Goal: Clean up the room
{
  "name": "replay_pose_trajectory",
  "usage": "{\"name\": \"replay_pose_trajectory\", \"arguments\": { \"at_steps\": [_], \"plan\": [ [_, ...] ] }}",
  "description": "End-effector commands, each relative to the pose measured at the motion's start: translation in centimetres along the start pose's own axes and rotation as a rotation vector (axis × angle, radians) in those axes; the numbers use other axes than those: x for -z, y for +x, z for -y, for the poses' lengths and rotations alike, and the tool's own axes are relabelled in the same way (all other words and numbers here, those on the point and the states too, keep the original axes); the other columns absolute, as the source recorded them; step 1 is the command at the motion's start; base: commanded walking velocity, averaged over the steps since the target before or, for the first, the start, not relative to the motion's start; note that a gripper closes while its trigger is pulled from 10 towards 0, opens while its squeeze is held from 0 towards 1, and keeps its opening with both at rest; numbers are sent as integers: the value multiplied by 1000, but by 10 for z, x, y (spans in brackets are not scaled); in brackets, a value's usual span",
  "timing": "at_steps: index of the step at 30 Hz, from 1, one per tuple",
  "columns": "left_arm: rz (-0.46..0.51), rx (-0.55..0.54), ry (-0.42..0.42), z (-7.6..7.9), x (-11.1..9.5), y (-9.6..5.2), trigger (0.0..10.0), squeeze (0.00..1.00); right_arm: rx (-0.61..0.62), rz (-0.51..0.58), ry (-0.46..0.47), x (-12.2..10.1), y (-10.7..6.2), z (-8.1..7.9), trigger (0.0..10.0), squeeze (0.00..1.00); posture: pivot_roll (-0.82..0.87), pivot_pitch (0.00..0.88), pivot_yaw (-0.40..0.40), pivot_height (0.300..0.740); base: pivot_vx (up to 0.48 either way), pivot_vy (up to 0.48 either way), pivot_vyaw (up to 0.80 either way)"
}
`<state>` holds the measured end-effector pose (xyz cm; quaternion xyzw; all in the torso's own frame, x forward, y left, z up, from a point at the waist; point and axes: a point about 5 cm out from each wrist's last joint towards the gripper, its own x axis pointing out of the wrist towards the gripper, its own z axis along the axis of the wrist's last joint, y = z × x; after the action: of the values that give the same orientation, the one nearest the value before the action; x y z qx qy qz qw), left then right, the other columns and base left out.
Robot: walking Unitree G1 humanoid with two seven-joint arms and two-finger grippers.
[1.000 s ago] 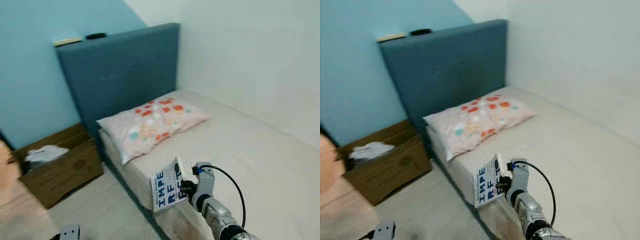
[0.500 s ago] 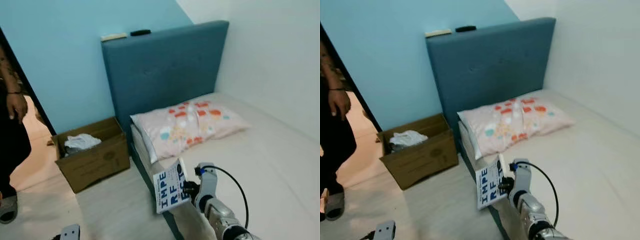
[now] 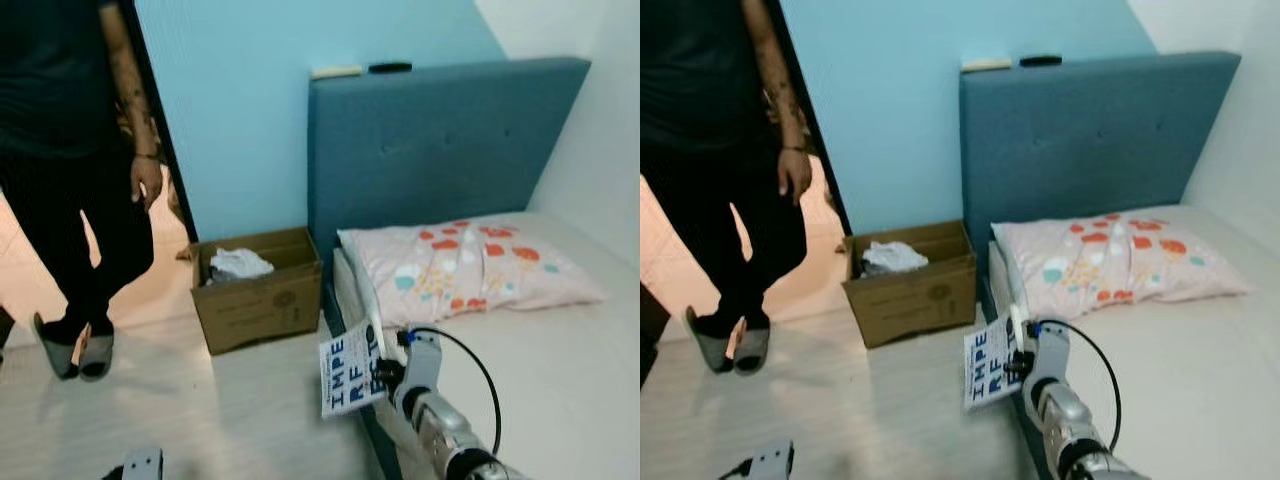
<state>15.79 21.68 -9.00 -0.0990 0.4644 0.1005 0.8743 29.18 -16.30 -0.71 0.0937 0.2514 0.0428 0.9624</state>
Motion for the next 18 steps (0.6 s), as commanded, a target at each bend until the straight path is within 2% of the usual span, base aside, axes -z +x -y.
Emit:
{"name": "replay_pose_trajectory", "arguments": {
  "at_steps": [1,6,10,13,18],
  "plan": [
    [4,9,5,1,-2,1,10000,0,52,6,23,-4,-1,9,10000,0,-3,0,-21,726,352,0,0],
    [5,16,7,2,-3,1,10000,0,99,7,59,-5,-2,18,10000,0,-6,0,-19,726,373,0,0],
    [5,21,10,3,-3,1,10000,0,105,11,90,-6,-2,20,10000,0,-7,0,-18,726,390,0,-800],
    [5,24,11,3,-3,1,10000,0,99,33,96,-8,-2,19,10000,0,-8,0,-19,726,396,0,-800],
    [5,27,14,4,-2,1,10000,0,33,86,111,-16,1,10,10000,0,-7,0,-20,726,401,0,0]
  ]
}}
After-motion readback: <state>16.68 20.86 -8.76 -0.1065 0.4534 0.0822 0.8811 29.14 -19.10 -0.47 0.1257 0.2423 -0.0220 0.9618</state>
